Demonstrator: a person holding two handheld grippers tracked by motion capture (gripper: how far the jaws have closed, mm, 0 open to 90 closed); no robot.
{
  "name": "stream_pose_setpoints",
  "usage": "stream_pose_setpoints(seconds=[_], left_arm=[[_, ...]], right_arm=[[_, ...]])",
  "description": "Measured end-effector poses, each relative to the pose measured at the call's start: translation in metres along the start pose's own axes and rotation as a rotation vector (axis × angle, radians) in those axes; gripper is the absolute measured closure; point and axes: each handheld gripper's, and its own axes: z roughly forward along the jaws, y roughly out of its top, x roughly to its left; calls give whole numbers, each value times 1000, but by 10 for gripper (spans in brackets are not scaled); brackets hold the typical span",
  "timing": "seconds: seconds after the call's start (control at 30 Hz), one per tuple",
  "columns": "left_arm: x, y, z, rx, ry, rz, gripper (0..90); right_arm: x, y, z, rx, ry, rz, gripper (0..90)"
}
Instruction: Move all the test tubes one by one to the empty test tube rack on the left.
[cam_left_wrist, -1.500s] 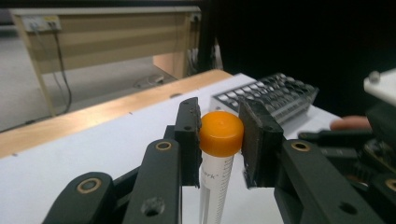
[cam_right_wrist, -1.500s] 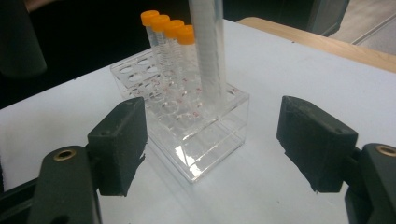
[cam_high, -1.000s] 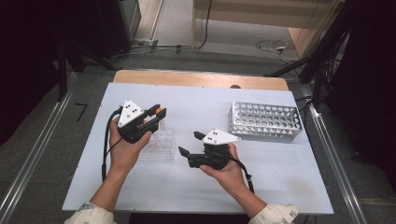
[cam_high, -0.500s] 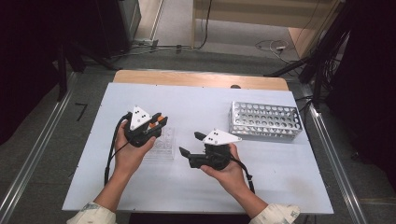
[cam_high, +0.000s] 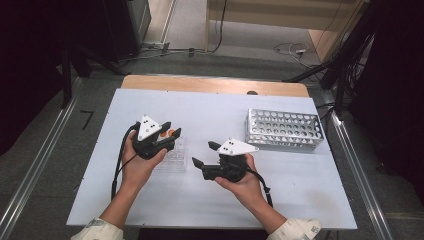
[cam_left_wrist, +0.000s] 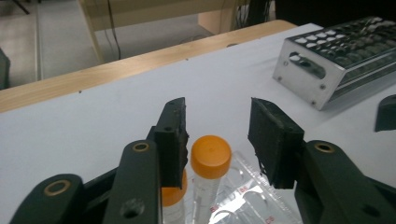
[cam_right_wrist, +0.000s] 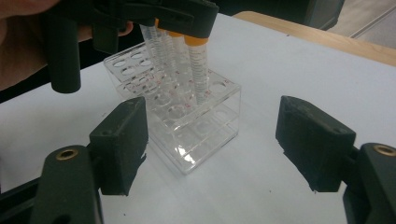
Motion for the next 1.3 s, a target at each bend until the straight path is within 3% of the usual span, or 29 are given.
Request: stream_pose_setpoints(seconds=[0.27,0.53,0.83,1.3], left_arm=[[-2,4,-9,-25,-50,-58,388],[2,1,-17,-26,-73,-91,287],[2,-4,-20,-26,-71,-94,249],[2,-5,-31,-45,-69,-88,239]], right_arm=[[-8,-2,-3,-4,-27,10,237],[-36,-15,-13,15,-121,47,219],[-60,-24,-28,21,-183,83,189],[-70,-25,-49,-3,-218,103,184]])
